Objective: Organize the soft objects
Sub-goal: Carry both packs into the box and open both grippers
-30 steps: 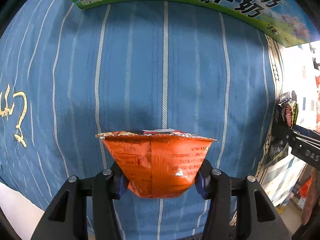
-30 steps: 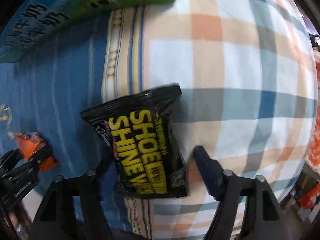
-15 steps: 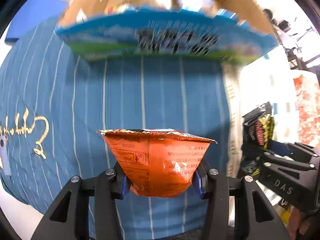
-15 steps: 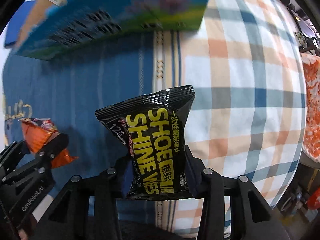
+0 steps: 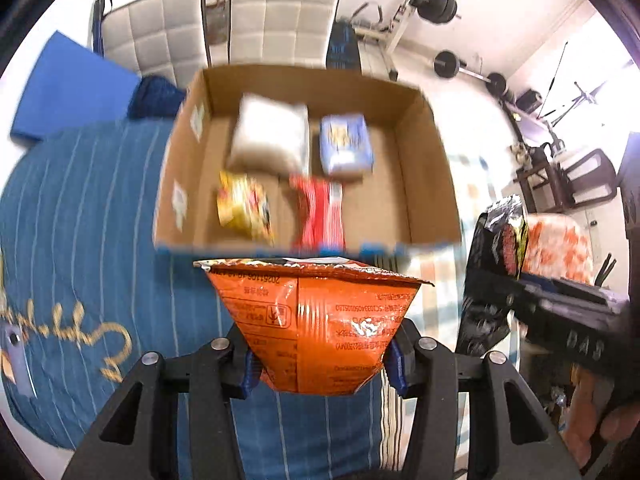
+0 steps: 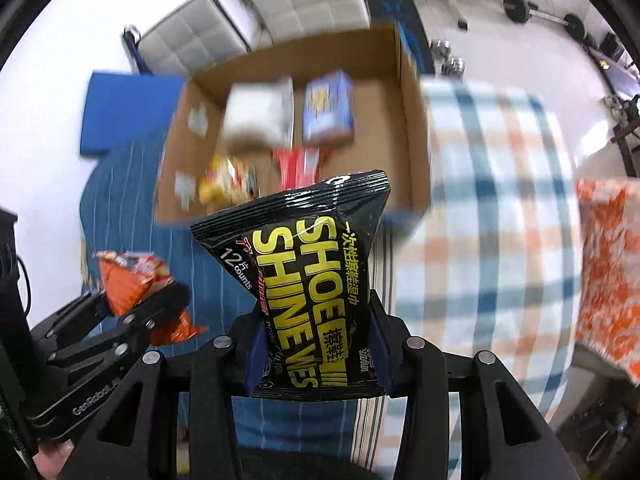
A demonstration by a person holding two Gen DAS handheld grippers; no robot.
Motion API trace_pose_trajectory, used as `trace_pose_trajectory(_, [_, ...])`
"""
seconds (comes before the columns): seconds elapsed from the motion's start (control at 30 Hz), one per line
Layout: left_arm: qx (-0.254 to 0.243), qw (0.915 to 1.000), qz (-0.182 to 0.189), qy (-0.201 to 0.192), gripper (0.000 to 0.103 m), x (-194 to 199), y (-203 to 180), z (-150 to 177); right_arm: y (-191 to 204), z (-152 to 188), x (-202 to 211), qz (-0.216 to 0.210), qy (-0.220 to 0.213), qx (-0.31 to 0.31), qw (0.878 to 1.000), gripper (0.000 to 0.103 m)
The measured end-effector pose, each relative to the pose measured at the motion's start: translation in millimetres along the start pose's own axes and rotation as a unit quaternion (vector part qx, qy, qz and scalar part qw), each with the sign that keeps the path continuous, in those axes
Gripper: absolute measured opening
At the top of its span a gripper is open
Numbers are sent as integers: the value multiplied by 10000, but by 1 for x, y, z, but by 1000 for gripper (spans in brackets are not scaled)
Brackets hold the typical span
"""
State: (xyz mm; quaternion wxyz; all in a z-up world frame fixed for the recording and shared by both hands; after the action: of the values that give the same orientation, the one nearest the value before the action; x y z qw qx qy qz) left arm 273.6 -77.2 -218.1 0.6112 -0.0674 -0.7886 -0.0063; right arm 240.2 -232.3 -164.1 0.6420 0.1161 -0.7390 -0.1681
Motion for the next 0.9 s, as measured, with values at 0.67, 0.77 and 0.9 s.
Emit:
trace_pose_trajectory(0.67, [31,9911,-20,1329,46,-129,26,-110,-68,-148,-176,862,729,-663,9914,46])
trace_pose_trajectory(0.77, [-138,9878,-200,1539,46,-149,23,-105,-72,-145,-195,902,877,-614,9902,46])
trace_pose_trajectory(0.9, [-632,9800,-875,1670,46,-173,15,-99,-72,-140,-208,1045,958,-488,9887,46])
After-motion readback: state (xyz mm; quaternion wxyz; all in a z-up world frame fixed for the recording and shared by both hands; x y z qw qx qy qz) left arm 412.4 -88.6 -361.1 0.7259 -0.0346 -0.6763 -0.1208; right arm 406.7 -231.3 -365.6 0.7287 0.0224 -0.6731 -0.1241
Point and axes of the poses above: each gripper's, at about its wrist camera, not at the fingertips, and x roughly against the way its jaws point, y to its left, z to its underside, the point moved 3 cm from there along -x, roughly the way its jaws point, and after that the axes turned 9 degrees about -z, right-handed, at the moved point
